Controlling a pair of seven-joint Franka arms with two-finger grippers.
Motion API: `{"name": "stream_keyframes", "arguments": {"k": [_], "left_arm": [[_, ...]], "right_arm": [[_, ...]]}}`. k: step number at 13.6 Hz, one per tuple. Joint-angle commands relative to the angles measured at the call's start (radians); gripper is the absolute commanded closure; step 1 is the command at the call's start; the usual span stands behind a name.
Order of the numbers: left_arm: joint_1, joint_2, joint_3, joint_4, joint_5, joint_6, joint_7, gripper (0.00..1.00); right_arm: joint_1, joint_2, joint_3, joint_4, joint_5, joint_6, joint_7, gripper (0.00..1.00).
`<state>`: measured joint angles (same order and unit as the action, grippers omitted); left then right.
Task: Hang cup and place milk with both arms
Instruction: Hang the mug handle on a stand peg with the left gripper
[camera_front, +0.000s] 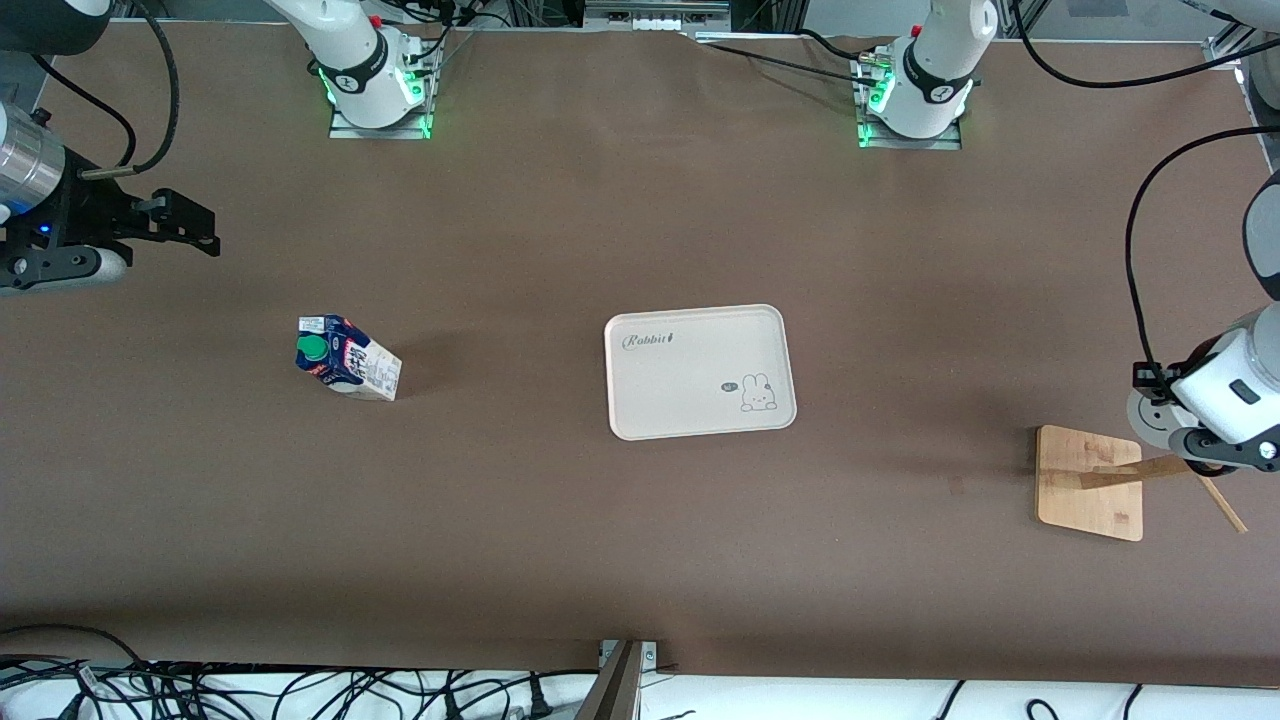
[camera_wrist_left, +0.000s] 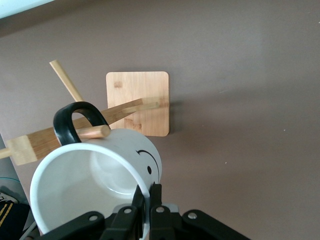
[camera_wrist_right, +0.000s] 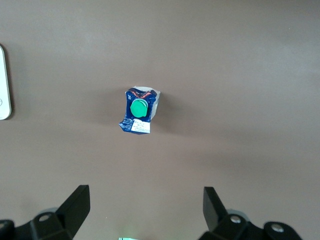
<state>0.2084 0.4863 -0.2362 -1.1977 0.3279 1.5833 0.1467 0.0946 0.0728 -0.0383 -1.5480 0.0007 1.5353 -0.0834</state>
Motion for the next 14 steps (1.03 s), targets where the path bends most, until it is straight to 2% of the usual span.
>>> {"name": "stream_keyframes", "arguments": {"k": [1, 2, 5, 8, 10, 14], "left_arm": [[0.019, -0.002, -0.008, -0.002, 0.022, 0.006, 0.036, 0.08], [0.032, -0.003, -0.012, -0.002, 0.017, 0.006, 0.034, 0.00], [0.029, -0.009, -0.025, 0.000, 0.013, 0.001, 0.027, 0.00], [0.025, -0.041, -0.043, 0.015, -0.116, -0.117, 0.017, 0.00], [0.017, -0.089, -0.060, 0.009, -0.156, -0.144, 0.017, 0.00], [0.017, -0.109, -0.086, 0.006, -0.173, -0.198, -0.005, 0.00]], "right_arm": [[-0.018, -0.001, 0.018, 0.006, -0.007, -0.012, 0.004, 0.00], [-0.018, -0.001, 0.018, 0.006, -0.005, -0.012, 0.005, 0.00], [-0.018, -0.001, 0.018, 0.006, -0.005, -0.014, 0.005, 0.00], [-0.019, -0.001, 0.017, 0.006, -0.005, -0.015, 0.004, 0.00], [-0.019, 0.001, 0.017, 0.006, -0.005, -0.014, 0.004, 0.00], [-0.019, -0.001, 0.017, 0.006, -0.005, -0.014, 0.005, 0.00]]}}
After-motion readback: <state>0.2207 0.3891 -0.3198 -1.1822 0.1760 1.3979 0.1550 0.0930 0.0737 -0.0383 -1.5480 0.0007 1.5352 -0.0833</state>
